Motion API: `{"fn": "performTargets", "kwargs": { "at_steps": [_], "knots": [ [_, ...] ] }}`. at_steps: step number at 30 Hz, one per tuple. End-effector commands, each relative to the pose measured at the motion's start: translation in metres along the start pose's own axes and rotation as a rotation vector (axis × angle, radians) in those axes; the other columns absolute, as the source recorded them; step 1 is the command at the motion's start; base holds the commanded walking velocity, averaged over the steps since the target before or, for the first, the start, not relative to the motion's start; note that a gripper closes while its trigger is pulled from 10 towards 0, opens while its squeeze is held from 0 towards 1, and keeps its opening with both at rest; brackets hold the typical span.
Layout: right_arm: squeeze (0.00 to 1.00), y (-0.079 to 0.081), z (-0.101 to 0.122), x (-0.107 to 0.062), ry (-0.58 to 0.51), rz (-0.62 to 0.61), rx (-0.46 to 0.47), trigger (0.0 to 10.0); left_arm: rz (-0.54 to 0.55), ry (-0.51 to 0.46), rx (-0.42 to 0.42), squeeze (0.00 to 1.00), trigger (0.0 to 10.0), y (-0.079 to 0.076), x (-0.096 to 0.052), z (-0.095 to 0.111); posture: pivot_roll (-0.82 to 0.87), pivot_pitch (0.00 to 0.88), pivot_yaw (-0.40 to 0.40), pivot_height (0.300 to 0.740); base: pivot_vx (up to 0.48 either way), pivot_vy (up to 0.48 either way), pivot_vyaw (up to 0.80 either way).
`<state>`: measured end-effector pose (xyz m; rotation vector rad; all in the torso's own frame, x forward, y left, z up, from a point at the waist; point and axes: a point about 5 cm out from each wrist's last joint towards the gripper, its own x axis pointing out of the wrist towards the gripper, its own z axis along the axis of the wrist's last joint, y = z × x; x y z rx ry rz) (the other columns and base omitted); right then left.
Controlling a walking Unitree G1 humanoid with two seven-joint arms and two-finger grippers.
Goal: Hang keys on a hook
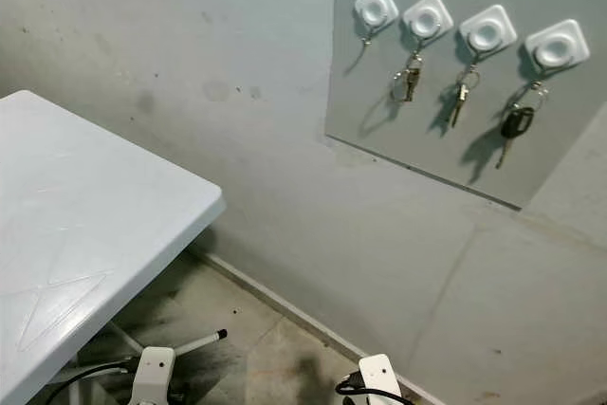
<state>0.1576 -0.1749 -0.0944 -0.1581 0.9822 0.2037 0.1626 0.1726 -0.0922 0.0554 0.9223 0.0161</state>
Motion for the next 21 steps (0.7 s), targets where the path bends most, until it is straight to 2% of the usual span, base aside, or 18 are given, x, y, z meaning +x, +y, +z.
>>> {"fn": "performTargets", "kwargs": {
  "at_steps": [1, 21],
  "knots": [
    [0.0, 0.0007, 0.0043, 0.0012, -0.004, 0.008, -0.015, 10.0, 0.02, 0.011, -0.006, 0.0, 10.0, 0.0031, -0.0004, -0.002, -0.1, 0.0, 0.008, 0.74, 0.0, 0.0, 0.78],
    [0.0, 0.0044, 0.0059, 0.0022, 0.003, 0.025, -0.044, 10.0, 0.033, 0.027, -0.017, 0.0, 10.0, 0.005, -0.0018, -0.0072, -0.08, 0.0, -0.005, 0.74, 0.0, 0.0, 0.78]
  ]
}}
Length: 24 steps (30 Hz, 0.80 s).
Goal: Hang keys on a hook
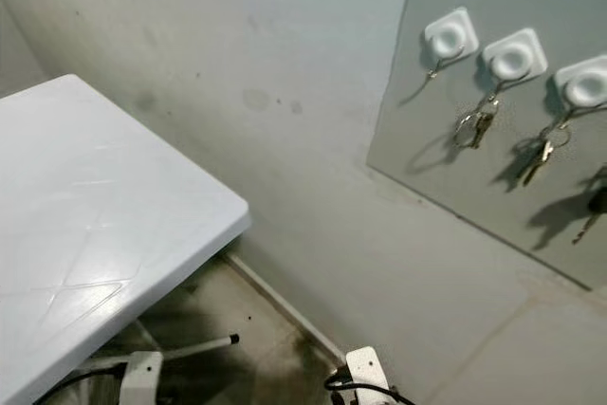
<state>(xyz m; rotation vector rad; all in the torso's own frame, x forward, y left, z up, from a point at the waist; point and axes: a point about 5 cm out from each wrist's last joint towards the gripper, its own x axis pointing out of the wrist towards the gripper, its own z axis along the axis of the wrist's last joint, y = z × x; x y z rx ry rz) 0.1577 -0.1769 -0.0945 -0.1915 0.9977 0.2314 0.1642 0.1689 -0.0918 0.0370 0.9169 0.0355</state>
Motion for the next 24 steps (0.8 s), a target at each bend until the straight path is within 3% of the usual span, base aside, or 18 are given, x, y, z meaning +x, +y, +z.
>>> {"fn": "performTargets", "kwargs": {
  "at_steps": [1, 13, 24],
  "knots": [
    [0.0, 0.006, 0.007, 0.002, -0.015, 0.016, -0.007, 10.0, 0.026, 0.032, 0.007, 0.0, 10.0, 0.009, -0.002, -0.009, -0.08, 0.0, -0.005, 0.74, 0.0, 0.0, 0.78],
    [0.0, 0.006, 0.007, 0.002, -0.015, 0.016, -0.018, 10.0, 0.027, 0.043, 0.004, 0.0, 10.0, 0.011, -0.003, -0.012, -0.08, 0.0, -0.005, 0.74, 0.0, 0.0, 0.78],
    [0.0, -0.006, 0.006, 0.0, -0.016, -0.009, -0.007, 10.0, 0.036, 0.055, -0.007, 0.0, 10.0, 0.017, -0.004, -0.013, -0.08, 0.0, -0.001, 0.74, 0.0, 0.0, 0.78]
  ]
}}
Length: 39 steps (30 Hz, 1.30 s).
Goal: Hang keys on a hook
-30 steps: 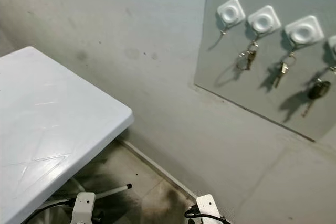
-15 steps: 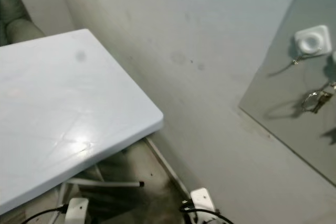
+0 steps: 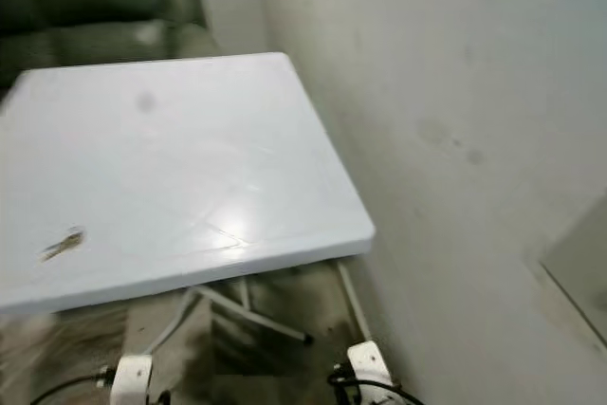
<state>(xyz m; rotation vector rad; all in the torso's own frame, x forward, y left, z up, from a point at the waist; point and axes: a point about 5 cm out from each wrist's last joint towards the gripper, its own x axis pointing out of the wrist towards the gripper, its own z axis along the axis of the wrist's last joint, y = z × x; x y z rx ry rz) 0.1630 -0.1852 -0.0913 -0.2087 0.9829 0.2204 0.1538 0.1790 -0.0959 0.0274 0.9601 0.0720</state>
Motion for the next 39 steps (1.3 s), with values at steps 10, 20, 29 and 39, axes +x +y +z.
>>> {"fn": "performTargets", "kwargs": {
  "at_steps": [10, 20, 29, 39],
  "knots": [
    [0.0, 0.0034, 0.0005, 0.0007, 0.002, 0.011, 0.001, 10.0, 0.01, 0.017, -0.012, 0.0, 10.0, 0.0079, -0.0004, -0.002, -0.08, 0.0, -0.003, 0.74, 0.0, 0.0, 0.78],
    [0.0, 0.0041, 0.0003, 0.0007, 0.002, 0.013, 0.001, 10.0, 0.009, 0.018, -0.026, 0.0, 10.0, 0.008, -0.0004, -0.0023, -0.08, 0.0, -0.003, 0.74, 0.0, 0.0, 0.78],
    [0.0, 0.003, 0.0022, 0.0009, -0.013, 0.008, 0.069, 10.0, 0.017, 0.012, -0.048, 0.0, 10.0, 0.0098, -0.0004, -0.0014, -0.08, 0.0, -0.005, 0.74, 0.0, 0.0, 0.35],
    [0.0, 0.0039, 0.0012, 0.0008, -0.012, 0.008, 0.075, 10.0, 0.015, 0.011, -0.046, 0.0, 10.0, 0.0103, -0.0002, -0.0007, -0.08, 0.0, -0.004, 0.74, 0.0, 0.216, 0.0]
  ]
}}
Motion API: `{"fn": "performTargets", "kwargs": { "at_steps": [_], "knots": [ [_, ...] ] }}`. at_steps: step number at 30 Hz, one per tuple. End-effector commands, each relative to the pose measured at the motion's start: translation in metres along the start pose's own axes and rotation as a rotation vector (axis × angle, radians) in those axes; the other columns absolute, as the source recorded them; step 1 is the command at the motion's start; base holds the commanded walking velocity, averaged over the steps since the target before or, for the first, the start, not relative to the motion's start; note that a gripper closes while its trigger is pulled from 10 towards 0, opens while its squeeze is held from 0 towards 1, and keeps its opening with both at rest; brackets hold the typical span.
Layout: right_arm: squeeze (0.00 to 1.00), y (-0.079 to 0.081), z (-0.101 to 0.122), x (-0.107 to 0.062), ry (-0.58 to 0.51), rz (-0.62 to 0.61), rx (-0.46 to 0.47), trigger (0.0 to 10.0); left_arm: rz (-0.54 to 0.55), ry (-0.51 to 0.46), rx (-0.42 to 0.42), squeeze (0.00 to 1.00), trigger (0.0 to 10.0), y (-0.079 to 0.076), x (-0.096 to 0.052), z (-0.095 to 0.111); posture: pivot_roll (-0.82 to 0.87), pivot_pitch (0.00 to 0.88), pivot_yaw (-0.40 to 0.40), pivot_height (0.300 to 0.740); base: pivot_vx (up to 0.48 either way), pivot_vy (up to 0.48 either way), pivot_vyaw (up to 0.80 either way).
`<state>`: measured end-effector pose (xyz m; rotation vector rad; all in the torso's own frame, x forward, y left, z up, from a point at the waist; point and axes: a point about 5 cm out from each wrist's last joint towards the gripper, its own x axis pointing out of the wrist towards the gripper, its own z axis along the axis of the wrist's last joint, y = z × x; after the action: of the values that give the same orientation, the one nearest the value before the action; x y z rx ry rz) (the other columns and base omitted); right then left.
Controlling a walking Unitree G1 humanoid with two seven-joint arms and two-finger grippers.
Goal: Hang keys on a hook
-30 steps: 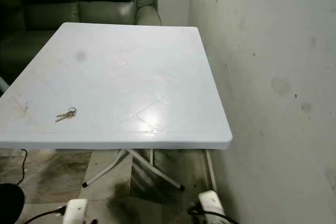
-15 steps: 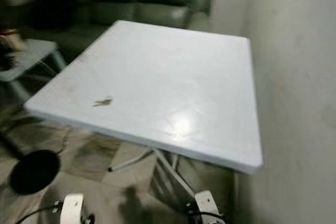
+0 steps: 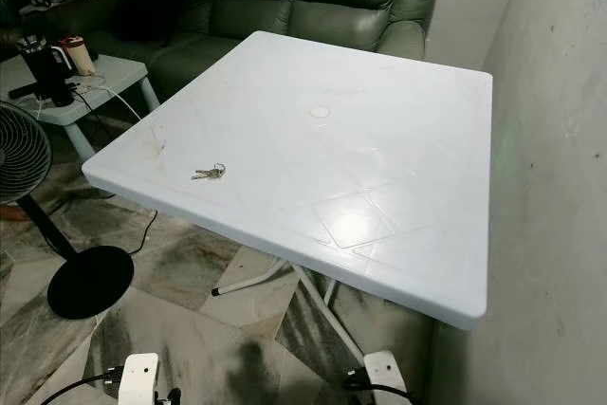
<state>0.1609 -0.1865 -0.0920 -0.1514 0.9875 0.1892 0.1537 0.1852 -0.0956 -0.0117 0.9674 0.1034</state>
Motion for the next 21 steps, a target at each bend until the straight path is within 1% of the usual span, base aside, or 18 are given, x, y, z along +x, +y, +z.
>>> {"fn": "performTargets", "kwargs": {
  "at_steps": [1, 21],
  "knots": [
    [0.0, 0.0049, 0.0034, 0.0015, -0.011, 0.009, 0.013, 10.0, 0.005, 0.001, 0.001, 0.0, 10.0, 0.0042, -0.0004, -0.0006, -0.08, 0.0, -0.004, 0.74, 0.0, 0.334, 0.0],
    [0.0, 0.0058, 0.0034, 0.0015, -0.016, 0.011, 0.026, 10.0, 0.009, -0.003, 0.001, 0.0, 10.0, 0.005, 0.0, 0.001, -0.08, 0.0, -0.004, 0.74, 0.0, 0.474, 0.0]
  ]
}}
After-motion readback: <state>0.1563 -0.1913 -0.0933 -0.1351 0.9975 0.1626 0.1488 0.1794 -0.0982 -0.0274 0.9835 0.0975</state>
